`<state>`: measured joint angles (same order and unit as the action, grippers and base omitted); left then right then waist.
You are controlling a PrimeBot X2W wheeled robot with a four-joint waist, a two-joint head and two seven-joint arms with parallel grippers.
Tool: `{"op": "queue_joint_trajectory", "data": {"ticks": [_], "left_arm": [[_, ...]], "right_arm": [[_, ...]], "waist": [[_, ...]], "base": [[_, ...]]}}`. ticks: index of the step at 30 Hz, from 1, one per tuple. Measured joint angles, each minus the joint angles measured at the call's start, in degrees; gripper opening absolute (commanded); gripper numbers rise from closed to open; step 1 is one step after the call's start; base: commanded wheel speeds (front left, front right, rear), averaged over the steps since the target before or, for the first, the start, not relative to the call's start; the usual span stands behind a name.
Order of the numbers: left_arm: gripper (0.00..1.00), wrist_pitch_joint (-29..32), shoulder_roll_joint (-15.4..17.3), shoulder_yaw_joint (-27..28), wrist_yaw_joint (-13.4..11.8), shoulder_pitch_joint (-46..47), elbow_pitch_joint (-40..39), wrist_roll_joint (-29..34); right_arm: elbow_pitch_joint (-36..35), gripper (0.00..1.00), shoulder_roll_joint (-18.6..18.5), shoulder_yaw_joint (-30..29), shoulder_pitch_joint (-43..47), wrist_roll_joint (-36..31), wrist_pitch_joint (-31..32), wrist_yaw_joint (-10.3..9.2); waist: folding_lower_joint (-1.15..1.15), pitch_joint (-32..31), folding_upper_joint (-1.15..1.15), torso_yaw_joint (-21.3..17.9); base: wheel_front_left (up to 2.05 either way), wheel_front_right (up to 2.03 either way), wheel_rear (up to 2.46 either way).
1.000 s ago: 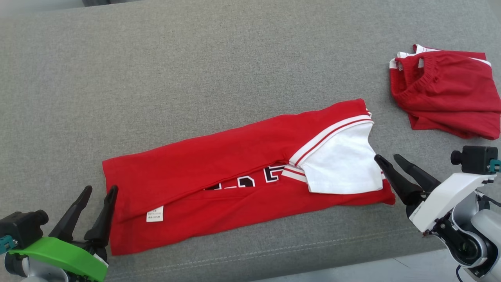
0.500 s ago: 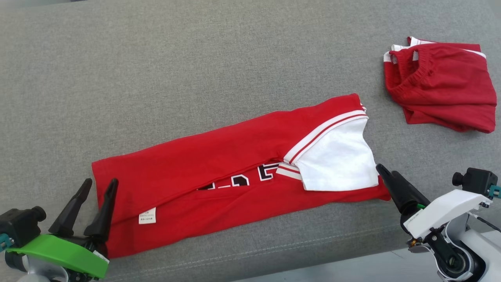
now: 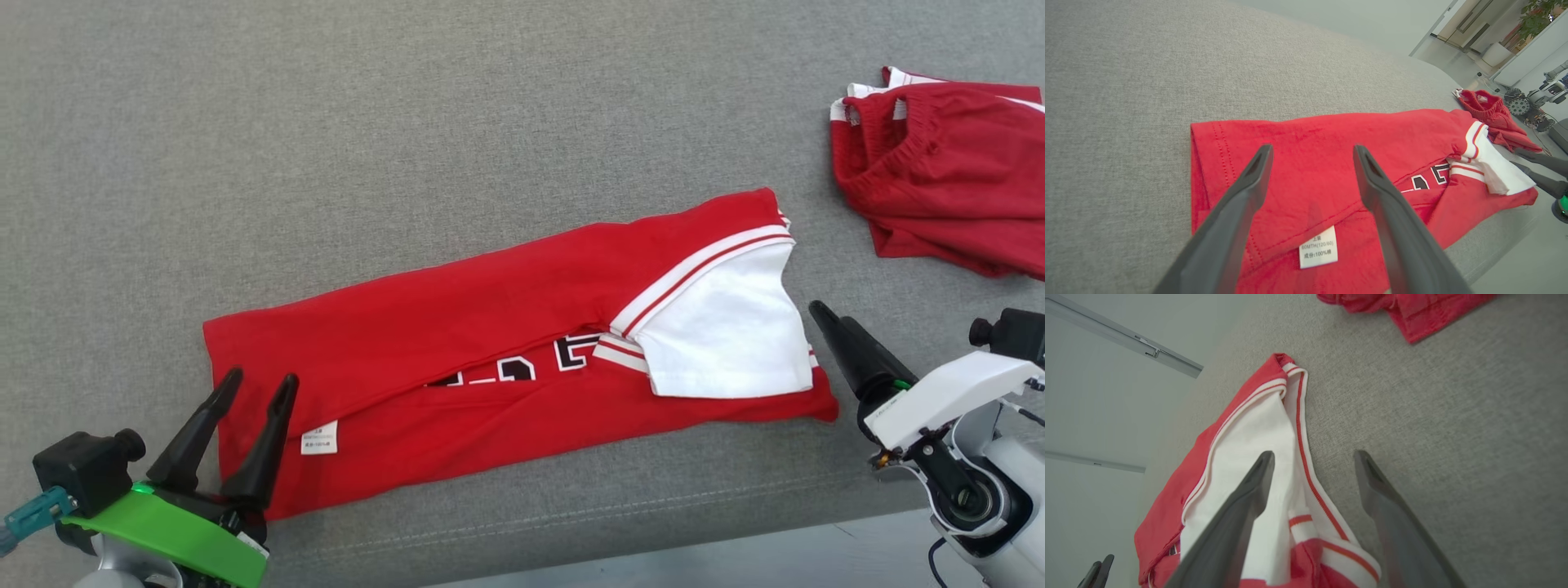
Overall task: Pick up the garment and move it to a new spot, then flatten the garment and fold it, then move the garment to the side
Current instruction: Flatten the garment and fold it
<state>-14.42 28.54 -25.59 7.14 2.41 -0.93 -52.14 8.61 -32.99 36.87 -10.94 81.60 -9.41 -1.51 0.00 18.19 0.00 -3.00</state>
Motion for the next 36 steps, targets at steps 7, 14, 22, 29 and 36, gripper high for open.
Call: {"op": "queue_joint_trajectory", "data": {"ticks": [7,14,22,29,36], "left_arm": [[1.0,0.0,-0.7,-0.9,0.0,0.7,-0.2,0.0],[1.0,0.0,-1.1,-1.7,0.0,1.2,-0.6,0.2],[1.0,0.0,-1.6,-1.9,0.0,1.5,-0.8,0.4],[1.0,0.0,-1.7,-1.0,0.0,1.7,-1.0,0.4],[1.0,0.0,-1.7,-0.2,0.0,1.7,-1.2,0.4]], "right_arm": [[2.4,1.0,-1.1,1.1,-2.0,0.1,4.1,-0.01],[3.8,1.0,-0.9,2.6,-4.4,0.2,7.6,0.49],[6.0,1.0,0.1,2.2,-6.2,3.7,10.8,0.98],[8.6,0.0,0.7,0.9,-6.5,7.3,13.1,1.52],[10.3,0.0,1.6,-0.2,-6.7,9.1,14.1,2.99]], "waist": [[0.0,0.3,0.0,2.1],[0.0,0.6,0.0,4.3],[0.0,0.4,0.0,6.2],[0.0,0.2,0.0,6.7],[0.0,0.3,0.0,6.6]], "base": [[0.0,0.0,0.0],[0.0,0.0,0.0],[0.0,0.0,0.0],[0.0,0.0,0.0],[0.0,0.0,0.0]]}}
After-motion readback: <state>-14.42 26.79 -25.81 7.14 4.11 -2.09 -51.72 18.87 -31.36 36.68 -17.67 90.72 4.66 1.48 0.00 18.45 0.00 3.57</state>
